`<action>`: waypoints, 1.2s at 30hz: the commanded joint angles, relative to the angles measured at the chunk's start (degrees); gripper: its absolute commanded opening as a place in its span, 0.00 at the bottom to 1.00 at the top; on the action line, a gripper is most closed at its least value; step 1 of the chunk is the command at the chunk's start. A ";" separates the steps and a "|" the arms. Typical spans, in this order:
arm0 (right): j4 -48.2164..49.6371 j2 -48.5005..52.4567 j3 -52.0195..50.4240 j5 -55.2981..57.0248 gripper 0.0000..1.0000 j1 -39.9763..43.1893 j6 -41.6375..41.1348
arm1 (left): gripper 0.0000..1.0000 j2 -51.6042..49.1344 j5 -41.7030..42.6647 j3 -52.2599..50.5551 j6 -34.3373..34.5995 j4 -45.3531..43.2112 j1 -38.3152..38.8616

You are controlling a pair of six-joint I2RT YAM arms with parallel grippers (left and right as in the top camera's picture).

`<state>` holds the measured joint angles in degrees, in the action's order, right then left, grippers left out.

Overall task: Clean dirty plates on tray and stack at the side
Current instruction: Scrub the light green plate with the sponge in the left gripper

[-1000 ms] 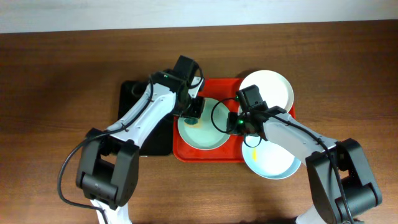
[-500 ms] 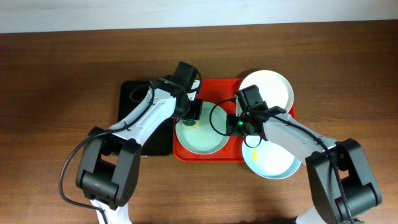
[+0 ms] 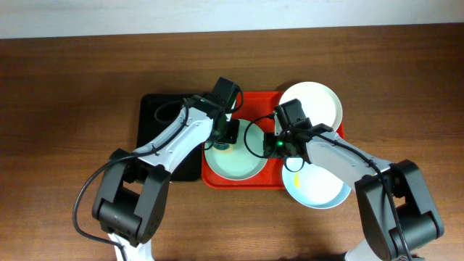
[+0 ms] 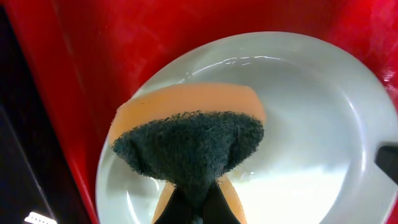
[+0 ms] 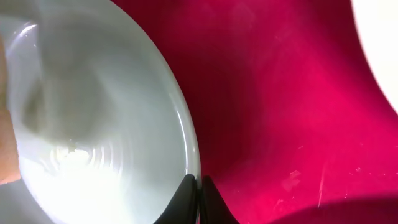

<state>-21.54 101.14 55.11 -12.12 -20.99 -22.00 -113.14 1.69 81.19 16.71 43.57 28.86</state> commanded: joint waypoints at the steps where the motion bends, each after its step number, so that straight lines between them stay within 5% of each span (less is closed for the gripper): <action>1: 0.17 1.46 -0.48 -0.52 0.04 -0.44 0.76 | 0.00 -0.42 -2.16 -1.46 0.85 -0.04 -0.04; 15: 0.57 1.46 -0.48 -0.52 0.04 -0.44 0.76 | 0.00 -5.90 -1.44 -1.66 0.85 -1.55 -0.02; 31: 0.81 1.46 -0.48 -0.76 0.04 -0.44 0.74 | 0.00 -9.05 29.73 -1.36 -1.18 -5.33 0.52; 36: 0.81 1.46 -0.48 -0.79 0.04 -0.44 0.76 | 0.00 -6.38 27.56 0.37 -1.14 -4.83 -0.24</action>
<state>-20.97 101.34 55.11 -12.32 -20.99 -21.85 -119.66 25.08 80.84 16.49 38.13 27.94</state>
